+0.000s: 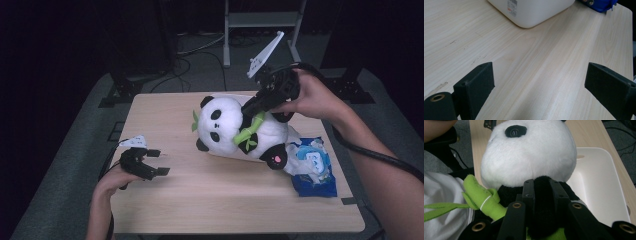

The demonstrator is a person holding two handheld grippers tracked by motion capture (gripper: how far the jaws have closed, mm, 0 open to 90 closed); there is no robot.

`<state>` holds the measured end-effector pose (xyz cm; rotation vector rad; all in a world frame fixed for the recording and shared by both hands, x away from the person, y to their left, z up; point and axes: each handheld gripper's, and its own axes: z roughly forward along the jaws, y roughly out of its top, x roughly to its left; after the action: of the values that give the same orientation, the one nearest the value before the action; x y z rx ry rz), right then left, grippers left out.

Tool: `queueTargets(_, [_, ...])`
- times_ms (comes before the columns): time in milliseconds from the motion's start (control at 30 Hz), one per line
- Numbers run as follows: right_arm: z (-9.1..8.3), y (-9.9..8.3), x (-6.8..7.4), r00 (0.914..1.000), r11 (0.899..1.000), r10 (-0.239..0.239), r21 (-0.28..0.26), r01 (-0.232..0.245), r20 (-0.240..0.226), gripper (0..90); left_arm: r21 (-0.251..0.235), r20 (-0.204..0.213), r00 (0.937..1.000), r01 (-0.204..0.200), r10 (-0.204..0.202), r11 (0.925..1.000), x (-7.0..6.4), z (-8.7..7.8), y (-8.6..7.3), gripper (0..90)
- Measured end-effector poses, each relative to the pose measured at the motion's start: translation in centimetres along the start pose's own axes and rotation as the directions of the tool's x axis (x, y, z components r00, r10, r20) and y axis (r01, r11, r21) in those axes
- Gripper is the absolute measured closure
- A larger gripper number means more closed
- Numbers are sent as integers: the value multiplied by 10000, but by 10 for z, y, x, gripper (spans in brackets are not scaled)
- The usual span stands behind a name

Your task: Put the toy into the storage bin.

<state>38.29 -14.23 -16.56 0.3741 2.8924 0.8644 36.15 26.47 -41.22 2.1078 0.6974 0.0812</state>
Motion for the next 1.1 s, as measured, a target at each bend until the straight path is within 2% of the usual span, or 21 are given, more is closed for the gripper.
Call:
queueTargets(367, [-1,6,-31,9996,9996,272,112,-273,74,763,-94,-18,9999,158,-158,9998,5,-2,-2,76])
queueTargets(767, [-2,15,-66,9978,9984,487,257,-499,455,763,-148,-70,9997,237,-238,9996,6,-4,-4,76])
queueTargets(1100, [15,9,-93,9960,9955,713,581,-744,538,763,-105,-33,9995,299,-300,9995,7,-2,-5,77])
